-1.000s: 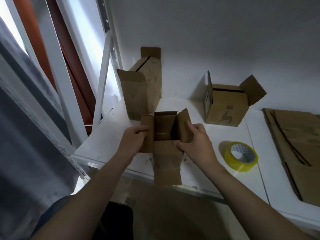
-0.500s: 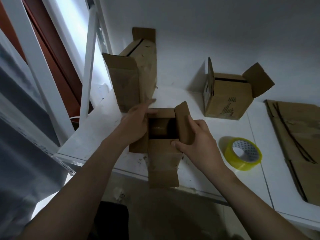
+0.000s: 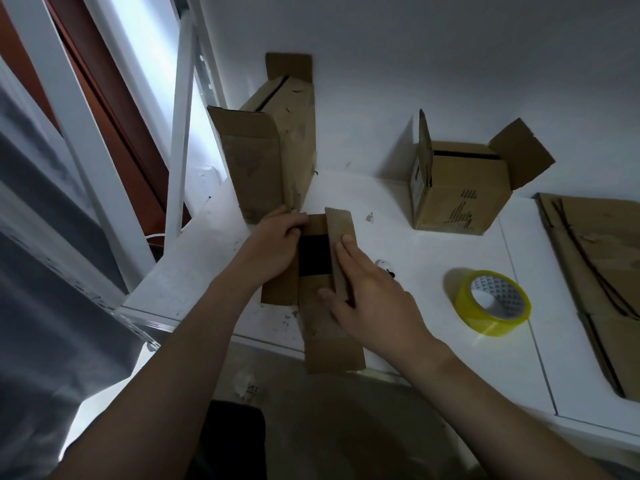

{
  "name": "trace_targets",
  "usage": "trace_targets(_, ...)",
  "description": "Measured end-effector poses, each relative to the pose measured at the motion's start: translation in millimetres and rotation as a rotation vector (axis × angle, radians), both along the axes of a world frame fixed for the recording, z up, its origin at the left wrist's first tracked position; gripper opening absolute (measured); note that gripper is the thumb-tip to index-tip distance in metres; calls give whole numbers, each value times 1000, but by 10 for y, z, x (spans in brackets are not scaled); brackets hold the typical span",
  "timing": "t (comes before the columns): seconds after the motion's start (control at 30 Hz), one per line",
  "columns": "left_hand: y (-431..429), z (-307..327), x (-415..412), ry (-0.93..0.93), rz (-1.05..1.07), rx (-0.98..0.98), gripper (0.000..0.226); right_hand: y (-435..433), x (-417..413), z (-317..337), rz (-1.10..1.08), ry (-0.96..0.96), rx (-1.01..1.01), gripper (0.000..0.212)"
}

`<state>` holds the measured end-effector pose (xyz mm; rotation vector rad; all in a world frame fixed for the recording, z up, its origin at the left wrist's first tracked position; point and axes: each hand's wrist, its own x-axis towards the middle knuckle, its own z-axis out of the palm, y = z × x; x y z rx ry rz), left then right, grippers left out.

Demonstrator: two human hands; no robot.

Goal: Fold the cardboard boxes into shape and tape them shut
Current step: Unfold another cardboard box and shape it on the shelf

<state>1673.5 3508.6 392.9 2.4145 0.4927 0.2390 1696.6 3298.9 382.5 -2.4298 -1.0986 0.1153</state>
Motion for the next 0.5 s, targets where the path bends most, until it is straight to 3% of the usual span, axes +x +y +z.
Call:
trace_targets(0.1,-17,-18,7,3,0,-17,39,58,-67,-1,-25,-38,-174,86)
trace_targets(0.27,19,45,-15,-114,69,-73,34,105,-68,51,-69,-82,-205,85)
trace_targets(0.33,63,84,-28,-242,155,-91,33,107,-71,27,-52,-88,-187,80)
trace_targets(0.4,108,110,-33,-376,250,-284,32,92,-65,0,-35,-43,-130,80)
trace_targets(0.5,144,79,-17,-385,202,-470,39,33,5,-7,-44,99,62,78)
